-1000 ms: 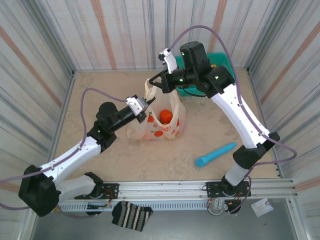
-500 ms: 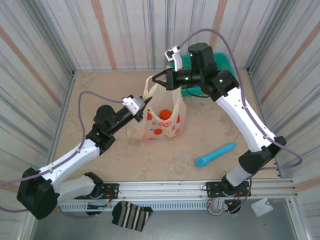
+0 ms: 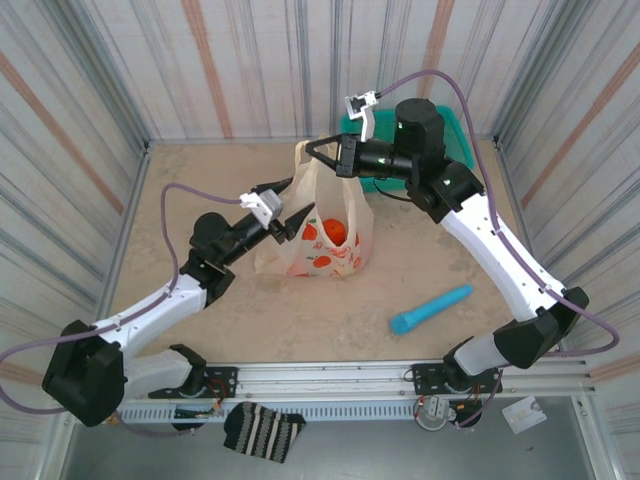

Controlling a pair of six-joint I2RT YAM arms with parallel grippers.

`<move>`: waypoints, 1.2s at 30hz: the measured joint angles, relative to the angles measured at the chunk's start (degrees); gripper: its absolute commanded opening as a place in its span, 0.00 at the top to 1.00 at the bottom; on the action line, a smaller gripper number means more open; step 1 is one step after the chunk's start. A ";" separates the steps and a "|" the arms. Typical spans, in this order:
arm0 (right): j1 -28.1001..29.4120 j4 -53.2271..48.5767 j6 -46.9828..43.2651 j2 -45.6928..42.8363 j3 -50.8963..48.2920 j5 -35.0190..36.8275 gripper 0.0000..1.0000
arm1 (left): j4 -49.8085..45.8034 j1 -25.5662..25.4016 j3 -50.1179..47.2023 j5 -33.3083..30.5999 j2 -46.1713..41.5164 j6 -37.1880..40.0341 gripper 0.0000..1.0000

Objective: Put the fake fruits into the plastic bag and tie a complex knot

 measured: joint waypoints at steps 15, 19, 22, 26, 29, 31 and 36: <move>1.51 7.17 2.36 -1.38 -5.60 1.86 1.00 | 7.17 0.00 0.04 0.17 5.51 -2.91 0.44; 1.62 9.66 3.28 -3.17 -9.01 4.20 1.00 | 7.78 0.00 0.04 -0.72 6.67 -2.51 0.59; 1.62 11.21 3.58 -4.76 -11.37 6.32 1.00 | 8.94 -0.04 0.04 -1.09 7.48 -2.14 0.77; 1.60 12.31 3.80 -6.14 -13.00 8.92 1.00 | 9.88 -0.04 0.04 -1.11 8.22 -1.07 0.93; 1.38 13.20 3.85 -7.06 -14.56 10.47 1.00 | 10.21 -0.02 0.04 -0.59 8.22 -0.74 1.00; 0.92 13.42 4.31 -7.56 -15.43 11.06 1.00 | 10.23 0.02 0.04 0.00 8.22 -0.74 1.00; 0.22 12.94 4.42 -7.63 -15.61 11.45 0.69 | 9.49 1.73 0.50 3.91 8.22 -1.55 1.00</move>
